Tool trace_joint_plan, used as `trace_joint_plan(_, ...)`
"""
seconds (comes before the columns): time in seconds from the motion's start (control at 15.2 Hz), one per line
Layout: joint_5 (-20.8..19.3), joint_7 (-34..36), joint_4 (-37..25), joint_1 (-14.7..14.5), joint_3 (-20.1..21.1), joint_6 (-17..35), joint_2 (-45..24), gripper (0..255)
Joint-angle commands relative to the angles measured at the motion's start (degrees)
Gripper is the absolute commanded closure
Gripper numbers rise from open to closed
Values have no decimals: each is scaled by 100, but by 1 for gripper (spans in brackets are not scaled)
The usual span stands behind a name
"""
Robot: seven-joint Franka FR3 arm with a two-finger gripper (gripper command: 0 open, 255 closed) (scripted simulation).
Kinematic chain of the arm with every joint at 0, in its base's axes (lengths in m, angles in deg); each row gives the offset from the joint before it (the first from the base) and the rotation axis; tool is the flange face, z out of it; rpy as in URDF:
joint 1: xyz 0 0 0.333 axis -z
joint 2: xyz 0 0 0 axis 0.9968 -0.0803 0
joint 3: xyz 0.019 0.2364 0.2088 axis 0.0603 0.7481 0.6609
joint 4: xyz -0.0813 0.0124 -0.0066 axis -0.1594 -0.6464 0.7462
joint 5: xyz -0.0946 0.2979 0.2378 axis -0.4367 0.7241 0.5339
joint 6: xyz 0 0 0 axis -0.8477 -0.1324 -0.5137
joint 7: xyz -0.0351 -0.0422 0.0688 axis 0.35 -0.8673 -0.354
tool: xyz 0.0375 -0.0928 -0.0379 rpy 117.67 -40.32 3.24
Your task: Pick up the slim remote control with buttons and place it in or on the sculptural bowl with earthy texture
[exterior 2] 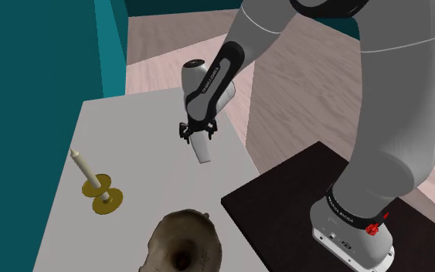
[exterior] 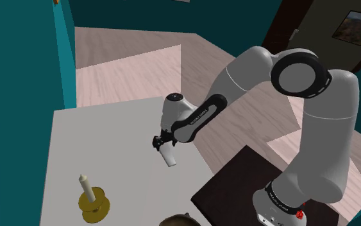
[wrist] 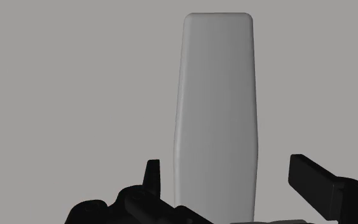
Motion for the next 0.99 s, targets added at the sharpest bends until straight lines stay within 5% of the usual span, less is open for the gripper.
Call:
trace_joint_plan(0.0,-56,36,-20,-33,-54,136,-153,0)
trace_joint_plan(0.66,-113,79,-78,-83,-117,272,-347,0)
trace_joint_plan(0.73,-113,79,-78,-83,-117,272,-347,255)
trace_joint_plan(0.92,-113,79,-78,-83,-117,272,-347,255)
